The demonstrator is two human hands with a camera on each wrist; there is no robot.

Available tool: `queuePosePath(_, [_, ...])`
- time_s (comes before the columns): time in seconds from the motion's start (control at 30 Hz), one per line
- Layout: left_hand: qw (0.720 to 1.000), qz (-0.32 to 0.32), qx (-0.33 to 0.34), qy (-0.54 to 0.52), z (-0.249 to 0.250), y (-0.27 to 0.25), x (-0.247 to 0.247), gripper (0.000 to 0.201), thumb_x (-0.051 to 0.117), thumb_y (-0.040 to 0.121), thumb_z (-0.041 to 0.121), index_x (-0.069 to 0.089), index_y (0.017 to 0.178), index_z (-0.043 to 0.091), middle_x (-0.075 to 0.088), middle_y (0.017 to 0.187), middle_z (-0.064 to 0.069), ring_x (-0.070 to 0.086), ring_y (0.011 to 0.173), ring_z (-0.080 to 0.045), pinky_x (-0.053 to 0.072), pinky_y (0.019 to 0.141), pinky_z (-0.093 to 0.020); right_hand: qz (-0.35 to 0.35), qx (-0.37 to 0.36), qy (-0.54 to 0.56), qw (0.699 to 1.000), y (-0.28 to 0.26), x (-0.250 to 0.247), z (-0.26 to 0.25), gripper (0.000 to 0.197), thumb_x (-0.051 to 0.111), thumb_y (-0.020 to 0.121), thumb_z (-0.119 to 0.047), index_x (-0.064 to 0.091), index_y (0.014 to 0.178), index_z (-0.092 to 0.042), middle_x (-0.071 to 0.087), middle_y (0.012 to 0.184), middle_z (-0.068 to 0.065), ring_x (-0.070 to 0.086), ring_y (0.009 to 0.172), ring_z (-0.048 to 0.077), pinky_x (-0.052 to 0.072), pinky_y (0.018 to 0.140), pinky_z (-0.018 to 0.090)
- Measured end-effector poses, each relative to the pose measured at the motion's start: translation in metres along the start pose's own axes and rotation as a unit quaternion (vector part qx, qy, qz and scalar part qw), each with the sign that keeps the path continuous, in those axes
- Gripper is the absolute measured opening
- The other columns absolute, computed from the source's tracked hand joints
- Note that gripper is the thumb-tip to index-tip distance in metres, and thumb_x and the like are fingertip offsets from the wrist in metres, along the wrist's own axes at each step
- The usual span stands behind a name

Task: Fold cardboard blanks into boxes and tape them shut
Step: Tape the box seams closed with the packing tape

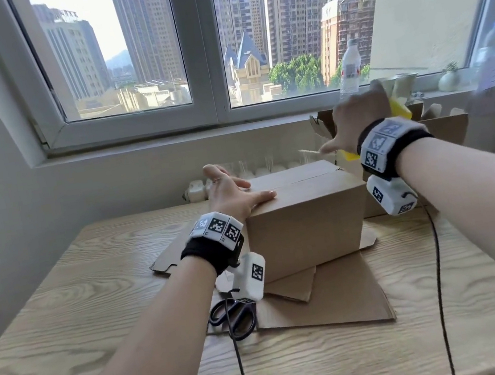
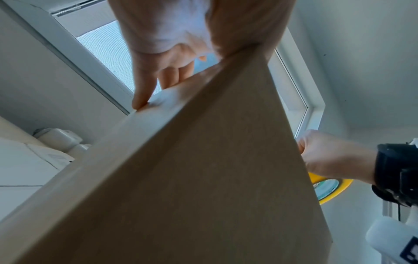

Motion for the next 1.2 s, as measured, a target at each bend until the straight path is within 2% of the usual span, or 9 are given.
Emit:
queuePosePath(0.17, [0.999, 0.008, -0.009, -0.036, -0.010, 0.005, 0.001, 0.092, 0.096, 0.050, 0.043, 0.023, 0.100, 0.019, 0.063, 0.091, 0.000, 0.059, 0.098, -0.014, 0.050, 0.091, -0.033, 0.010, -0.011, 0.007, 1.000, -0.004, 0.007, -0.017, 0.072, 0.050, 0.071, -0.088, 0.043, 0.060, -0.017, 0.045, 0.054, -0.003, 0.044, 0.055, 0.011, 0.035, 0.089, 0.036])
queuePosePath(0.3, [0.999, 0.013, -0.010, -0.036, -0.008, 0.003, -0.002, 0.089, 0.095, 0.053, 0.039, 0.024, 0.100, 0.015, 0.063, 0.094, -0.003, 0.054, 0.091, -0.007, 0.044, 0.081, -0.021, 0.050, 0.014, 0.039, 0.998, -0.014, 0.005, -0.028, 0.065, 0.048, 0.089, -0.070, 0.036, 0.060, -0.014, 0.037, 0.051, 0.000, 0.044, 0.056, 0.016, 0.034, 0.098, 0.039])
queuePosePath(0.43, [0.999, 0.015, -0.007, -0.040, -0.007, 0.002, -0.003, 0.089, 0.095, 0.053, 0.039, 0.023, 0.100, 0.015, 0.061, 0.092, -0.002, 0.059, 0.092, -0.013, 0.049, 0.085, -0.025, 0.105, 0.018, 0.053, 0.993, -0.030, 0.004, -0.042, 0.063, 0.036, 0.092, -0.071, 0.046, 0.071, -0.013, 0.036, 0.055, 0.001, 0.034, 0.050, 0.015, 0.039, 0.089, 0.037])
queuePosePath(0.57, [0.998, 0.009, -0.014, -0.055, -0.009, 0.004, -0.005, 0.088, 0.095, 0.054, 0.037, 0.023, 0.099, 0.016, 0.060, 0.091, 0.001, 0.063, 0.092, -0.014, 0.052, 0.087, -0.027, 0.074, 0.023, 0.110, 0.991, -0.041, 0.016, -0.059, 0.066, 0.030, 0.091, -0.073, 0.051, 0.080, -0.012, 0.044, 0.066, 0.003, 0.041, 0.058, 0.017, 0.042, 0.088, 0.041])
queuePosePath(0.63, [0.997, 0.005, -0.017, -0.072, -0.011, 0.003, -0.004, 0.086, 0.095, 0.055, 0.033, 0.022, 0.098, 0.019, 0.059, 0.094, 0.002, 0.063, 0.099, -0.015, 0.052, 0.093, -0.031, 0.044, 0.036, 0.152, 0.987, -0.047, 0.031, -0.062, 0.066, 0.029, 0.091, -0.075, 0.051, 0.083, -0.013, 0.049, 0.070, 0.004, 0.044, 0.061, 0.019, 0.042, 0.079, 0.038])
queuePosePath(0.77, [0.966, -0.001, -0.038, -0.254, -0.012, -0.001, -0.010, 0.075, 0.089, 0.066, 0.008, 0.021, 0.095, 0.021, 0.054, 0.114, -0.009, 0.059, 0.115, -0.024, 0.052, 0.099, -0.042, 0.026, 0.039, 0.170, 0.984, -0.054, 0.043, -0.055, 0.069, 0.025, 0.091, -0.076, 0.052, 0.082, -0.013, 0.049, 0.063, 0.003, 0.048, 0.057, 0.021, 0.036, 0.063, 0.032])
queuePosePath(0.9, [0.924, 0.118, -0.073, -0.356, -0.012, -0.006, -0.041, 0.036, 0.075, 0.076, 0.027, 0.042, 0.090, 0.019, 0.064, 0.109, -0.025, 0.071, 0.091, -0.032, 0.060, 0.076, -0.045, 0.002, 0.018, 0.161, 0.987, -0.054, 0.038, -0.056, 0.065, 0.026, 0.091, -0.076, 0.046, 0.083, -0.015, 0.041, 0.058, 0.000, 0.047, 0.058, 0.021, 0.036, 0.061, 0.030])
queuePosePath(1.0, [0.916, 0.212, -0.064, -0.334, -0.011, -0.009, -0.059, 0.017, 0.062, 0.092, 0.019, 0.052, 0.080, 0.014, 0.069, 0.087, -0.021, 0.070, 0.066, -0.031, 0.058, 0.062, -0.039, -0.009, 0.011, 0.160, 0.987, -0.054, 0.036, -0.056, 0.065, 0.027, 0.090, -0.077, 0.047, 0.086, -0.016, 0.040, 0.057, -0.001, 0.048, 0.059, 0.021, 0.036, 0.060, 0.030])
queuePosePath(1.2, [0.887, 0.155, -0.173, -0.400, -0.024, -0.015, -0.042, 0.013, 0.061, 0.095, 0.013, 0.053, 0.089, 0.005, 0.068, 0.088, -0.022, 0.070, 0.066, -0.030, 0.061, 0.060, -0.037, -0.050, 0.029, 0.213, 0.975, -0.050, 0.041, -0.042, 0.061, 0.045, 0.092, -0.067, 0.061, 0.104, -0.009, 0.066, 0.098, 0.011, 0.063, 0.092, 0.031, 0.041, 0.069, 0.032])
Point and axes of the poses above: each hand's wrist, its own y-axis towards the middle knuckle, its own x-axis out of the palm, z = x × y, the point moved 4 cm from there along y, towards the middle knuckle
